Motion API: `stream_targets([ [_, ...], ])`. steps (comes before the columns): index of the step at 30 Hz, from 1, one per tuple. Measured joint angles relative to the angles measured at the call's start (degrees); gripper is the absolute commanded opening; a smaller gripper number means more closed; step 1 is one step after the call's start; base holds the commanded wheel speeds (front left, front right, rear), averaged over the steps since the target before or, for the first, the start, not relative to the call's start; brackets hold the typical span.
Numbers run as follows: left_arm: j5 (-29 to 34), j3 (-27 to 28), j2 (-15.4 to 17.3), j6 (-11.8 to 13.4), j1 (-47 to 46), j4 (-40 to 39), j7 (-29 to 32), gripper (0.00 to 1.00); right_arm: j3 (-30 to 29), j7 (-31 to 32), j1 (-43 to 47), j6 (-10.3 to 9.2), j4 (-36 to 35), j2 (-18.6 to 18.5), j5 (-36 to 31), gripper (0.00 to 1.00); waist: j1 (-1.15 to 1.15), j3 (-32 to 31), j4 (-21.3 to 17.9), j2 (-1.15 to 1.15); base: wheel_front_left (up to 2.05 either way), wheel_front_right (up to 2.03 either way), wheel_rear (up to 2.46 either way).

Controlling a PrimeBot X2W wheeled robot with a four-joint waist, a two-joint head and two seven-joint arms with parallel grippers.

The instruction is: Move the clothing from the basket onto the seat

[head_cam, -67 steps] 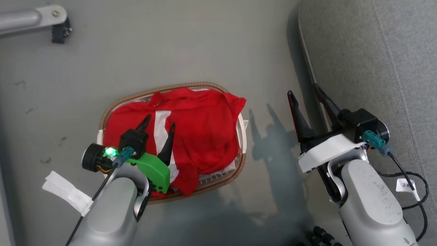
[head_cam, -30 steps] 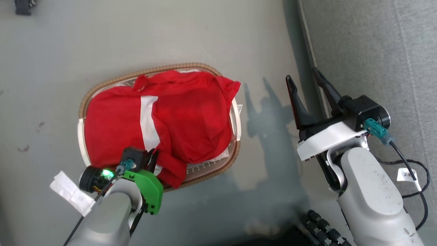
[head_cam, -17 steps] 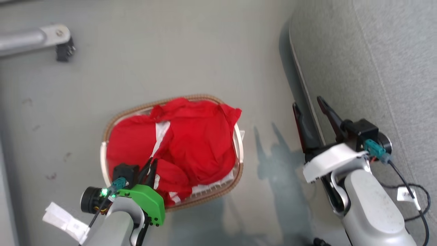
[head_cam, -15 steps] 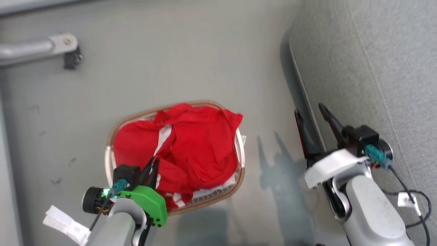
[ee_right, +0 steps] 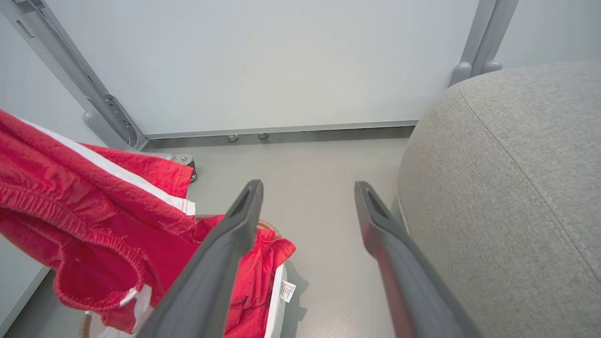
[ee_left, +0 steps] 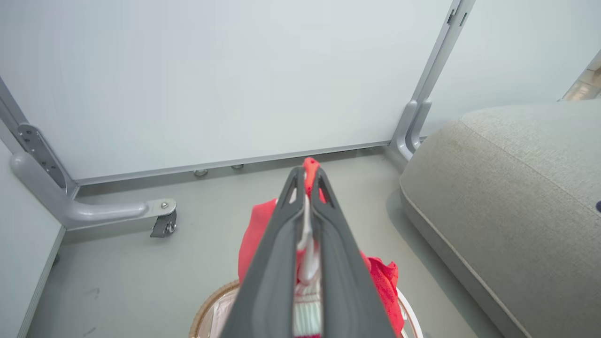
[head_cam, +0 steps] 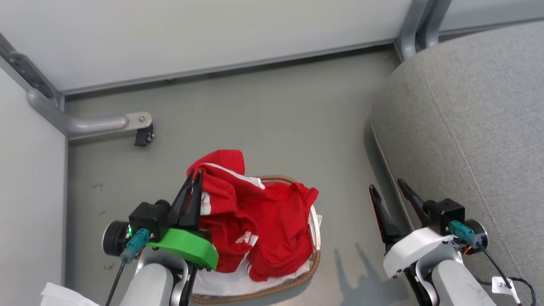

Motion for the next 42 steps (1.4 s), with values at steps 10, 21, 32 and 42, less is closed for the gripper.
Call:
stream_targets([
  [10,-1.13,-0.34,-0.75,-0.03,-1.24,-12.68,-0.01,0.0,2.41,-0.07,3.62,0.0,1.88,-0.01,0.46,1.0,0.0,-7.21,1.31,0.0,0.0,0.0,0.0],
  [21,-1.14,-0.75,-0.86,-0.03,-3.36,-18.49,-0.03,0.0,11.32,-0.07,4.75,0.0,3.0,-0.08,1.05,1.0,0.0,-10.51,1.42,0.0,0.0,0.0,0.0],
  [32,-2.18,-4.11,-0.88,-0.03,-3.31,-18.58,-0.03,0.0,33.41,-0.07,-5.03,0.01,-1.47,0.03,7.69,1.0,0.0,-10.23,2.97,0.0,0.0,0.0,0.0],
  [42,-4.07,-9.37,-0.9,-0.07,-4.88,-17.96,-0.03,0.0,41.4,-0.08,-13.74,0.01,2.12,0.01,14.28,1.0,0.0,-9.62,7.14,0.0,0.0,0.0,0.0],
])
